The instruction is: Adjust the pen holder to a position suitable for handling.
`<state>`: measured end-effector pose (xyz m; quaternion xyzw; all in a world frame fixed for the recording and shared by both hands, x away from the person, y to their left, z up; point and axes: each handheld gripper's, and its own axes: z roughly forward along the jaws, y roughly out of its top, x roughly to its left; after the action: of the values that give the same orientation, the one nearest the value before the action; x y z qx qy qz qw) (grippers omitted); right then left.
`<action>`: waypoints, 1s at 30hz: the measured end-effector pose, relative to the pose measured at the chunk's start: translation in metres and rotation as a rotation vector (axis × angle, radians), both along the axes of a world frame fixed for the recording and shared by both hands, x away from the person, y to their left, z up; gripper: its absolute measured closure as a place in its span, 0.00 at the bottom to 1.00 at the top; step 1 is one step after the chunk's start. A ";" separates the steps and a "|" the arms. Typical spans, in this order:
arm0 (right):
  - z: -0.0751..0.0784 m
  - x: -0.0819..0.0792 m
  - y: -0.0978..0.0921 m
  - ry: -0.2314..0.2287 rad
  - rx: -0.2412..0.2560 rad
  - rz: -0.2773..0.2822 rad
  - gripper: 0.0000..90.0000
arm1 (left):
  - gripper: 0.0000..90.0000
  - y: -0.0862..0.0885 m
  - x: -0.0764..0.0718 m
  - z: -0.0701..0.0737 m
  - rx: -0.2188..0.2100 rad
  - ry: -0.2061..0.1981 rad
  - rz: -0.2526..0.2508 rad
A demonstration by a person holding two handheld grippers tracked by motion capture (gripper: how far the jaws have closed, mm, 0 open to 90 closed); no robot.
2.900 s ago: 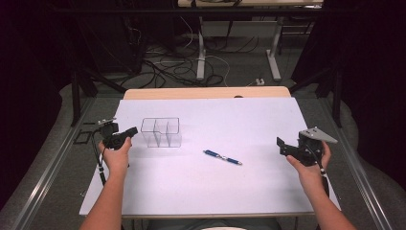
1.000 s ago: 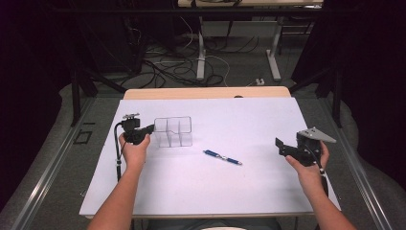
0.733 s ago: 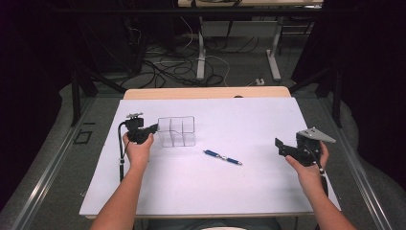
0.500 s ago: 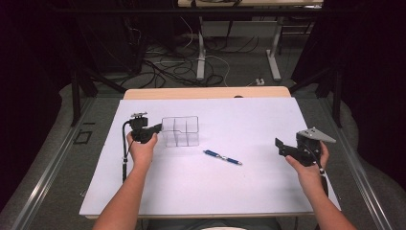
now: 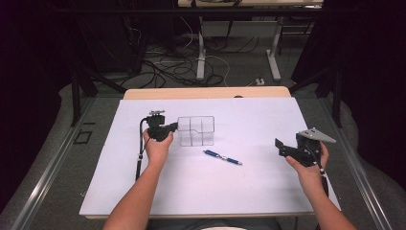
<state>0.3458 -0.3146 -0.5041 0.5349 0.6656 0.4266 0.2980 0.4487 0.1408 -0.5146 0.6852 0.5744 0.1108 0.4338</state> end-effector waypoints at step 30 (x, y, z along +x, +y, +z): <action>-0.001 0.000 0.002 -0.010 -0.013 0.010 0.16 | 0.95 -0.026 -0.001 0.009 0.029 -0.029 -0.063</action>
<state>0.3460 -0.3124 -0.5054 0.5275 0.6696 0.4263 0.3028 0.4479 0.1145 -0.5053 0.7073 0.5447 0.1154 0.4355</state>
